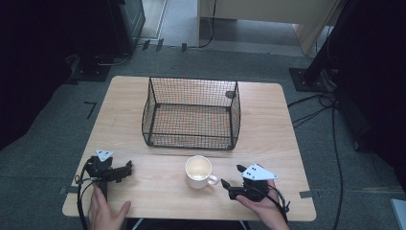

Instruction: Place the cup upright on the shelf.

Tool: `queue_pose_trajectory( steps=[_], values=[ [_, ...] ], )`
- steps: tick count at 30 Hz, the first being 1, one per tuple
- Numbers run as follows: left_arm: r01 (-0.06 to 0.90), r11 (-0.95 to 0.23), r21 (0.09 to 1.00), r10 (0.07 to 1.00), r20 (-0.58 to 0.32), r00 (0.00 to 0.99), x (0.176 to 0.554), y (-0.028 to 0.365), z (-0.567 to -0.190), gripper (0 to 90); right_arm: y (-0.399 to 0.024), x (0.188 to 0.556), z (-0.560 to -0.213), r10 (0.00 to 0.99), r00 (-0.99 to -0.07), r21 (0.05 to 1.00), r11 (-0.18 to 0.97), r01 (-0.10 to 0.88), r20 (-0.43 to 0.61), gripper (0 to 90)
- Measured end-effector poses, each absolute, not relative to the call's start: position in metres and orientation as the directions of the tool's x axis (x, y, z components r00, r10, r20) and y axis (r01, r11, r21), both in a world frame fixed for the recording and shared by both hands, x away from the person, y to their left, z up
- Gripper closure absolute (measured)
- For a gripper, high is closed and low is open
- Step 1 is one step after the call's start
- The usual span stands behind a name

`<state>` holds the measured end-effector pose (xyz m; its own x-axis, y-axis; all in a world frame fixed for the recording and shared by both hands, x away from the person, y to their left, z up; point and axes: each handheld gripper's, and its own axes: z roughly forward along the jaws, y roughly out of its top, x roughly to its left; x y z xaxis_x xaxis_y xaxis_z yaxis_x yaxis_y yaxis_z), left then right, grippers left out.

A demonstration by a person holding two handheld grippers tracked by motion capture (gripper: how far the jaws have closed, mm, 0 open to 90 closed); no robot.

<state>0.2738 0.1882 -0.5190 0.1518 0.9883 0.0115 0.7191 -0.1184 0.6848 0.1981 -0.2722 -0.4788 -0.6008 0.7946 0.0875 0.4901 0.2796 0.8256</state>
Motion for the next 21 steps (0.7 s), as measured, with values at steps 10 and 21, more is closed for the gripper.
queue_pose_trajectory(
  steps=[10,21],
  values=[
    [0.719,-0.118,0.685,0.988,0.012,0.152,0.274,0.188,-0.519,0.0,-0.264,0.196,-0.480,0.757,-0.641,0.834,0.269,0.482,0.126,38.8],
    [0.719,-0.118,0.685,0.988,0.012,0.152,0.274,0.188,-0.519,0.0,-0.261,0.195,-0.481,0.710,-0.683,0.843,0.255,0.473,0.168,52.2]
  ],
)
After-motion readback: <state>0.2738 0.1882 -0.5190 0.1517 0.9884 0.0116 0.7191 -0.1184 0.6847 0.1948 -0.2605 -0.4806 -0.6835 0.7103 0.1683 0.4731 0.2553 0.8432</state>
